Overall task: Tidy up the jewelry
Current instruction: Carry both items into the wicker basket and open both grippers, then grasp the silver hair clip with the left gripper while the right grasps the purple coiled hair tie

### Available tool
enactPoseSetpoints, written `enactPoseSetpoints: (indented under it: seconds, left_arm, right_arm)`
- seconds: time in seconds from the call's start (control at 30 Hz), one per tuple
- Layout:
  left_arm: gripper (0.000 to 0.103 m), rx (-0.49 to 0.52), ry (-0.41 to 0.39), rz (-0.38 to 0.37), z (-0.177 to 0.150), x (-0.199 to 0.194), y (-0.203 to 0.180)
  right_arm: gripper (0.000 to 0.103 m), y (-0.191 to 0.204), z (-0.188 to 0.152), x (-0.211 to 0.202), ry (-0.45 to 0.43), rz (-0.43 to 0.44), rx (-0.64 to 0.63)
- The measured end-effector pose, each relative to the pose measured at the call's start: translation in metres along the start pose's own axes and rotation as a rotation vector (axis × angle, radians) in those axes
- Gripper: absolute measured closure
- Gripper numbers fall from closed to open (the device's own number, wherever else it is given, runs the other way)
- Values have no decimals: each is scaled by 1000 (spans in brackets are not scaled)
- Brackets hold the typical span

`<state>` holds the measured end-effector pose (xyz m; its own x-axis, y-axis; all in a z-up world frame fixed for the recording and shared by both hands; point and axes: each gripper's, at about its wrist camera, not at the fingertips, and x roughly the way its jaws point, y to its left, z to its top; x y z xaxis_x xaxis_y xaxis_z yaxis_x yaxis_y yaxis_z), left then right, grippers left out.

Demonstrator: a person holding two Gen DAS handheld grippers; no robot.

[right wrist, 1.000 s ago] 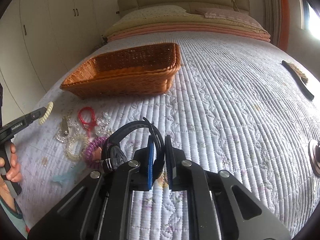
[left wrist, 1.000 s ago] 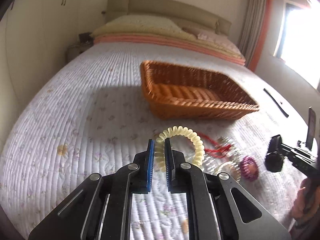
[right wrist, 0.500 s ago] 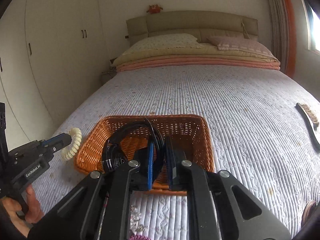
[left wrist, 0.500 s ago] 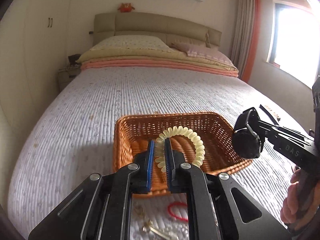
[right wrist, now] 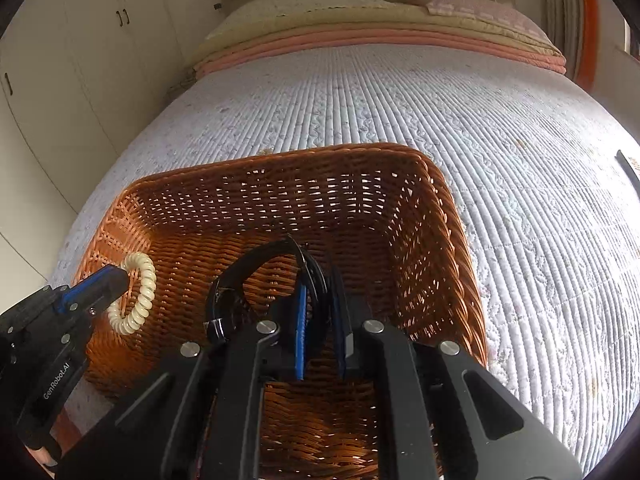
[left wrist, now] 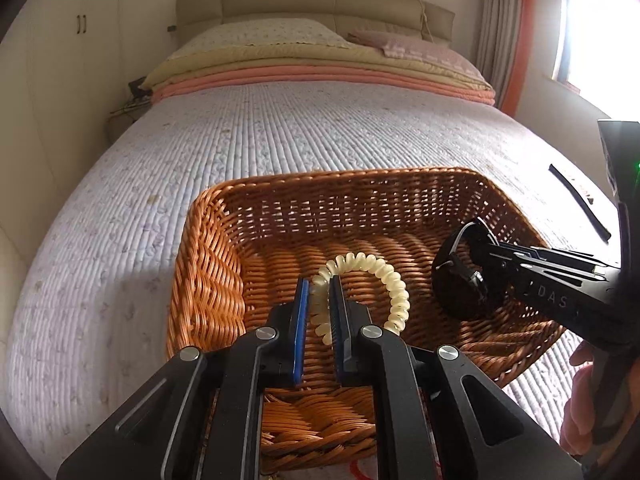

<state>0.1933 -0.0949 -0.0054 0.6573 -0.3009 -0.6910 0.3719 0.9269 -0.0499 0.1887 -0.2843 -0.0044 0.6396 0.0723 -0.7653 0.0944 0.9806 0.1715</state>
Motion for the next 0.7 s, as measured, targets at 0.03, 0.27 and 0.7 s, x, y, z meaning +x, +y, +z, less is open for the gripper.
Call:
enactPoseSetpoints:
  seconds: [0.03, 0.27, 0.7]
  left_arm:
    - [94, 2, 2, -1, -1, 1, 0]
    - [85, -8, -33, -36, -4, -27, -1]
    - [69, -56, -279, -151, -47, -199, 4]
  right_arm:
    - [93, -1, 1, 0, 3, 4, 4]
    - [79, -10, -1, -37, -38, 37, 8]
    - [62, 4, -73, -190, -263, 92, -91]
